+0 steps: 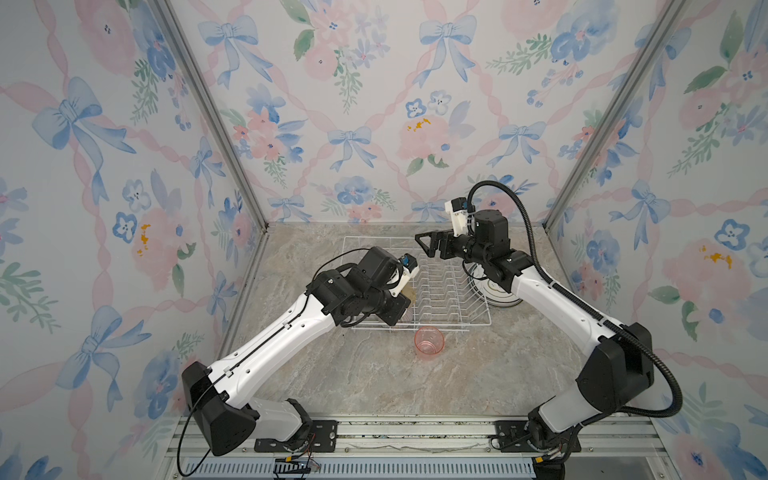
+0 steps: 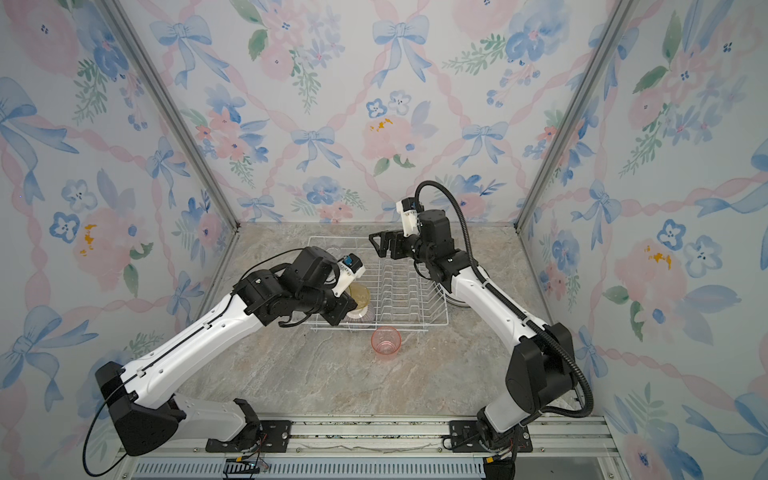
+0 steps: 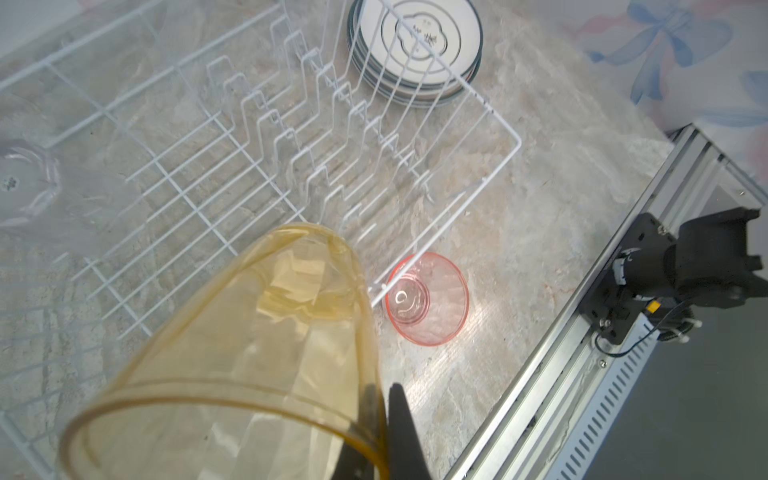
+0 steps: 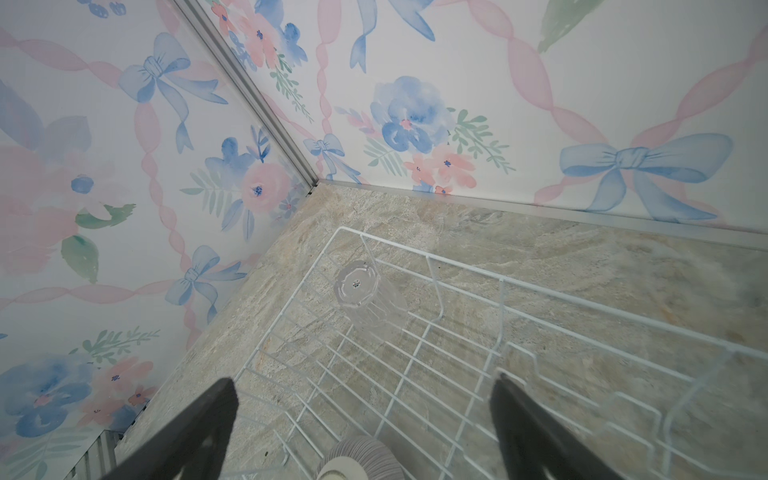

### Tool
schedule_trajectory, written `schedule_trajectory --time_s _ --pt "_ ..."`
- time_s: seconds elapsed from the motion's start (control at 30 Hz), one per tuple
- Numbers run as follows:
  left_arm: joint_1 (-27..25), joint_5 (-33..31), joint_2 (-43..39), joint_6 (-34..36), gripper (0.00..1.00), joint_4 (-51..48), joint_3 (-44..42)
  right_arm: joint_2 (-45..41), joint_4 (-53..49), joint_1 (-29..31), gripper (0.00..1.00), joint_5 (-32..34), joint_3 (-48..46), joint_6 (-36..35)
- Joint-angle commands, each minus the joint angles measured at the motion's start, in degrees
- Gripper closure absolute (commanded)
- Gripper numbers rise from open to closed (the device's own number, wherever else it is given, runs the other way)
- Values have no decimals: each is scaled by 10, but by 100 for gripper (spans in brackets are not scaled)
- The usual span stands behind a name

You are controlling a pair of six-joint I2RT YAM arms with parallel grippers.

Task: Unload the mixed dishes from the dish rack
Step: 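Close the left gripper on the yellow glass held by the right gripper, then carry the yellow glass toward the robot with the left gripper while the right withdraws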

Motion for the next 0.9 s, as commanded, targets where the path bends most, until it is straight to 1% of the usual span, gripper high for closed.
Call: schedule_trajectory --time_s 0.0,0.13,0.2,0.3,0.53,0.6,0.87 --pt "-40 -85 12 -29 100 -137 32 -29 -9 -6 3 6 -18 -13" --pt "-74 -81 31 -53 100 -192 43 -44 4 -13 3 1 -39 -8" --pt "-85 -55 42 -53 100 -198 38 -51 9 -16 3 2 -49 -5" --pt "-102 -38 67 -47 100 -199 29 -56 15 -20 3 -1 -59 -2" --pt "-105 -14 128 -21 100 -196 23 -60 23 -25 3 -5 -66 3" --pt "-105 5 143 -10 100 -196 30 -61 27 -25 3 -7 -68 5" --pt "-105 -12 218 23 100 -195 69 -62 39 -29 3 -11 -81 11"
